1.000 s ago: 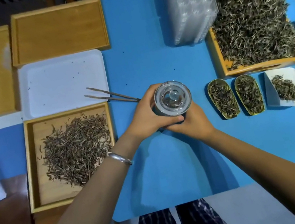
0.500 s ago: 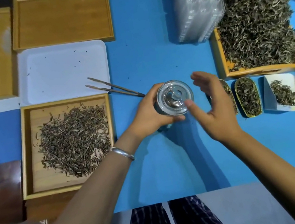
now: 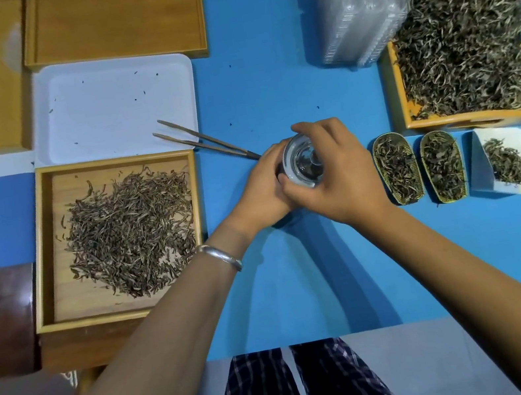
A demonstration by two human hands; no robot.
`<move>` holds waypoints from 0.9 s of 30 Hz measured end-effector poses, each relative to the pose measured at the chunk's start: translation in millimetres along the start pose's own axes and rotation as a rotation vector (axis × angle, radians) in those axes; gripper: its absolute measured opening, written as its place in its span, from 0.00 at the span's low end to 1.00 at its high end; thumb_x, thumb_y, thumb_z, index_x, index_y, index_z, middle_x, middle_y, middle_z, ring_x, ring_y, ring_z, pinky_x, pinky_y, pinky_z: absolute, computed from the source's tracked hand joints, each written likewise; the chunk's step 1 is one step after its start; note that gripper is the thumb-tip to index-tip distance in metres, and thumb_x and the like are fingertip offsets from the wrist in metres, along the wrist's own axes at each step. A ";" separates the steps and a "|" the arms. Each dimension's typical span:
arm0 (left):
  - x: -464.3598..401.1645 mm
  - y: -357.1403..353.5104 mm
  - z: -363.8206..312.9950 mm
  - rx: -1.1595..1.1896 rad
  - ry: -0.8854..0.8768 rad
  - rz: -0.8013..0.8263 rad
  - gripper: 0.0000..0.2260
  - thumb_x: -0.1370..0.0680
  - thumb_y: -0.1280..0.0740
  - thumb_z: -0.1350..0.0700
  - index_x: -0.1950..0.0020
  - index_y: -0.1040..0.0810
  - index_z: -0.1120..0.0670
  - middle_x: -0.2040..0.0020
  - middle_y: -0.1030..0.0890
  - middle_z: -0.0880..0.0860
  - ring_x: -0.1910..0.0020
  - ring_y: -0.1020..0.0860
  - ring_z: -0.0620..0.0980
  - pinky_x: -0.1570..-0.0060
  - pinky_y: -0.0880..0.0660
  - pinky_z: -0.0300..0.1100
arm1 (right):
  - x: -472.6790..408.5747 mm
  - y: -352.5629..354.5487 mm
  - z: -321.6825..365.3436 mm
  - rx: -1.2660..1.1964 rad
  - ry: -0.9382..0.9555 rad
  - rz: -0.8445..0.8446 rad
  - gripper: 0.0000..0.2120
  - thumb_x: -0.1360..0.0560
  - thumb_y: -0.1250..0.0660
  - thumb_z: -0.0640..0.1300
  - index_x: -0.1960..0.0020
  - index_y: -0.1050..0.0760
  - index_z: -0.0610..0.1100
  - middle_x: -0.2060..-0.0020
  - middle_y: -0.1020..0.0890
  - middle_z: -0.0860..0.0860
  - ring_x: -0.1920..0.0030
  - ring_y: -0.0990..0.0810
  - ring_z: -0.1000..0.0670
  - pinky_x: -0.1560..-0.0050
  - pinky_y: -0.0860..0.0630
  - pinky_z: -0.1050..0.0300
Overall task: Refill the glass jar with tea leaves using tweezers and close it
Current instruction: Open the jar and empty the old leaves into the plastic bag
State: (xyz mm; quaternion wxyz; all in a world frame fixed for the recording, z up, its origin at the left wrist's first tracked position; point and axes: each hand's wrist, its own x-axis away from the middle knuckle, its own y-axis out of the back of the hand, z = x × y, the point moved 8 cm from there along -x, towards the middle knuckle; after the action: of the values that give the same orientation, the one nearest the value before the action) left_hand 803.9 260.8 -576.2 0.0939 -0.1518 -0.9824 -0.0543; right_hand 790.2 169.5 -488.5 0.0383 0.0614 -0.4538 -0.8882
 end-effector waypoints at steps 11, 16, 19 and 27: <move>-2.0 3.3 -3.3 -0.088 -0.041 -0.027 0.19 0.33 0.28 0.52 0.49 0.25 0.31 0.49 0.19 0.44 0.49 0.20 0.43 0.46 0.22 0.45 | -2.9 9.1 5.6 0.023 0.062 -0.101 0.26 0.37 0.27 0.51 0.42 0.23 0.39 0.50 0.20 0.45 0.53 0.19 0.44 0.56 0.22 0.51; -4.2 2.2 0.2 -0.084 0.000 -0.002 0.16 0.33 0.29 0.52 0.47 0.23 0.40 0.47 0.19 0.49 0.46 0.20 0.52 0.43 0.23 0.57 | 1.0 8.6 4.2 -0.046 0.016 -0.169 0.25 0.38 0.27 0.50 0.44 0.23 0.40 0.50 0.20 0.47 0.52 0.20 0.47 0.56 0.23 0.53; -4.3 2.3 -2.8 -0.154 -0.012 0.008 0.17 0.35 0.28 0.49 0.47 0.24 0.40 0.50 0.20 0.44 0.48 0.21 0.43 0.46 0.22 0.47 | 2.5 10.3 3.6 -0.088 -0.001 -0.195 0.23 0.36 0.29 0.49 0.44 0.23 0.39 0.50 0.21 0.46 0.51 0.22 0.51 0.53 0.25 0.60; 0.0 4.0 -6.4 -0.128 -0.048 0.012 0.33 0.42 0.16 0.54 0.41 0.24 0.43 0.45 0.21 0.42 0.43 0.23 0.41 0.42 0.26 0.38 | 8.0 17.1 -30.8 -0.744 -0.359 -0.335 0.16 0.31 0.33 0.45 0.46 0.23 0.38 0.52 0.18 0.48 0.50 0.19 0.52 0.48 0.24 0.59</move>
State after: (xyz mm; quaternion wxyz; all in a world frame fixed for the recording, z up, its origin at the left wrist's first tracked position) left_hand 806.2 263.7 -569.7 0.0605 -0.1644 -0.9780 -0.1130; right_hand 786.9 133.8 -493.2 -0.1658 -0.0389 -0.0868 -0.9816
